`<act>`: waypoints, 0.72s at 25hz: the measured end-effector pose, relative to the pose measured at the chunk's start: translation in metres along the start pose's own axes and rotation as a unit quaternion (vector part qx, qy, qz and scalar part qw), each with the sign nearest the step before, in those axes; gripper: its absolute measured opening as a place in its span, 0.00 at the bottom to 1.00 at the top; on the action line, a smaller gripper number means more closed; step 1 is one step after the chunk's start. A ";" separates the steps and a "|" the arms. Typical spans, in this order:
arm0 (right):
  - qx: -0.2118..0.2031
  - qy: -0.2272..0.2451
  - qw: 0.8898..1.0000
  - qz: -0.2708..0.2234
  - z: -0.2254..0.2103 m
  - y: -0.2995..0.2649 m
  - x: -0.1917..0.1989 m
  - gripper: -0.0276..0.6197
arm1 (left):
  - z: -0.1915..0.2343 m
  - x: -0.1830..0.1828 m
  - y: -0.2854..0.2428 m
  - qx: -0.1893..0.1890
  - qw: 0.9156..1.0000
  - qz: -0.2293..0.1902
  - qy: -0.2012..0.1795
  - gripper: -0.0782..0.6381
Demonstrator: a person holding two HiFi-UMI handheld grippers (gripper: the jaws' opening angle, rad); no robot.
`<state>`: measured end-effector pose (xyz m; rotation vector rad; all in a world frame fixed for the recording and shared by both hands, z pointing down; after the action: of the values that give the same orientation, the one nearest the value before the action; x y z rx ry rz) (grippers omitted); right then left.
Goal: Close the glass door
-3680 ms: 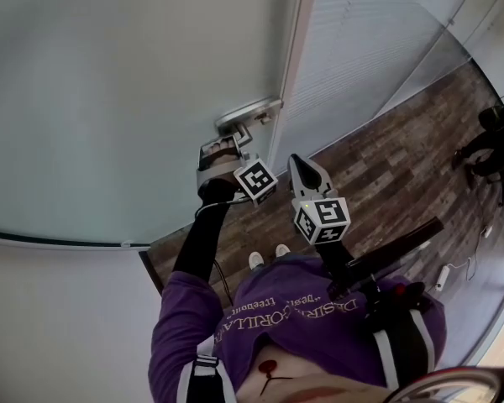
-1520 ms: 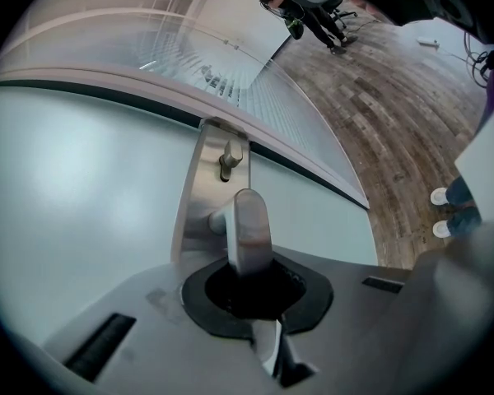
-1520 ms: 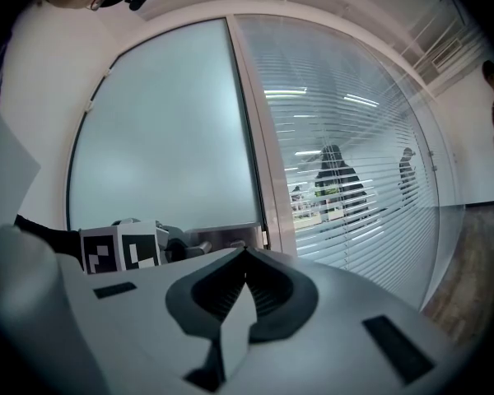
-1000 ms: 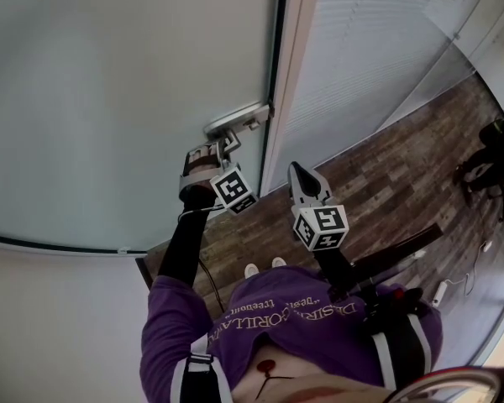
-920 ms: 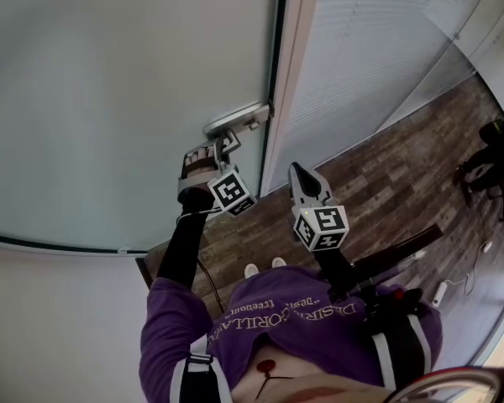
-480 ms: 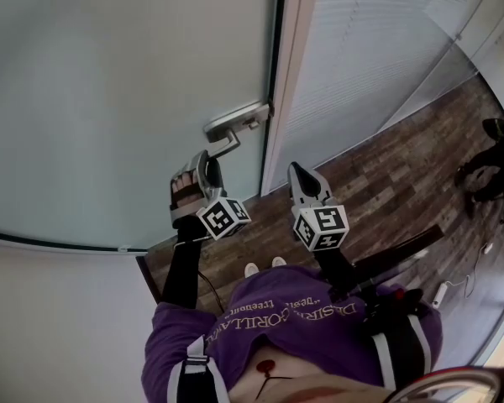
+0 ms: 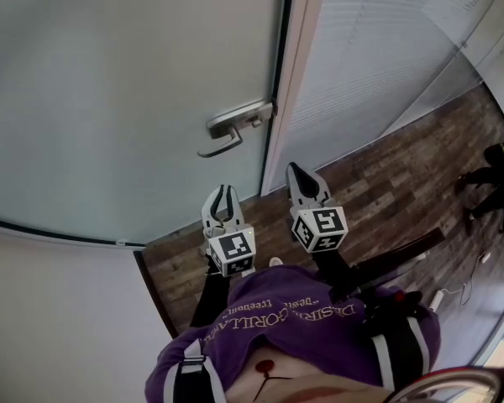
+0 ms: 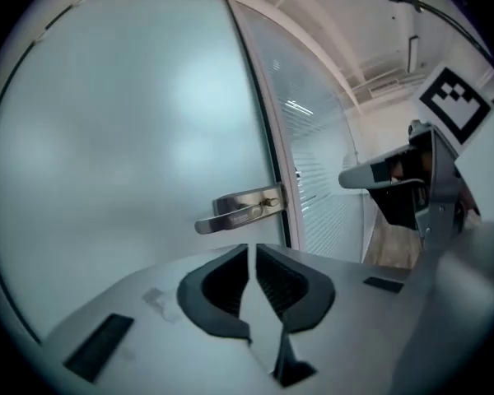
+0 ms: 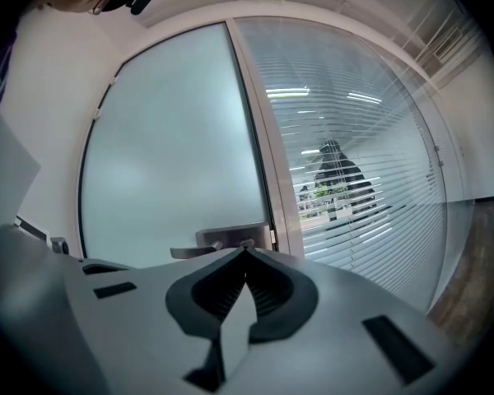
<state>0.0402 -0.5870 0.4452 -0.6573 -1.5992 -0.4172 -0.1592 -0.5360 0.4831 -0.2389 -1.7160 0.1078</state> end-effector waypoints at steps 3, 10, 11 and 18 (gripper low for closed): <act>-0.003 0.001 1.000 0.000 0.001 0.003 0.000 0.03 | -0.005 0.003 0.007 0.009 0.999 0.007 0.031 0.11; -0.008 0.006 1.000 0.003 0.003 0.008 -0.001 0.03 | -0.011 0.007 0.010 0.019 0.999 0.007 0.029 0.11; -0.009 0.007 1.000 0.003 0.003 0.009 -0.001 0.03 | -0.011 0.006 0.010 0.019 0.999 0.007 0.027 0.11; -0.011 0.011 1.000 0.005 0.008 0.014 -0.003 0.03 | -0.013 0.001 0.019 0.020 0.999 0.005 0.030 0.11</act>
<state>0.0433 -0.5721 0.4393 -0.6745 -1.5711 -0.4331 -0.1447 -0.5180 0.4823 -0.2179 -1.6520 0.1412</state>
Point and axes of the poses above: the fingertips, and each gripper's own axes: y backward along the fingers, z to its left, x out of its underside, the point moved 10 cm from there along y, backward along the fingers, and after that the axes turned 10 degrees about -x, right-handed, at the moved point
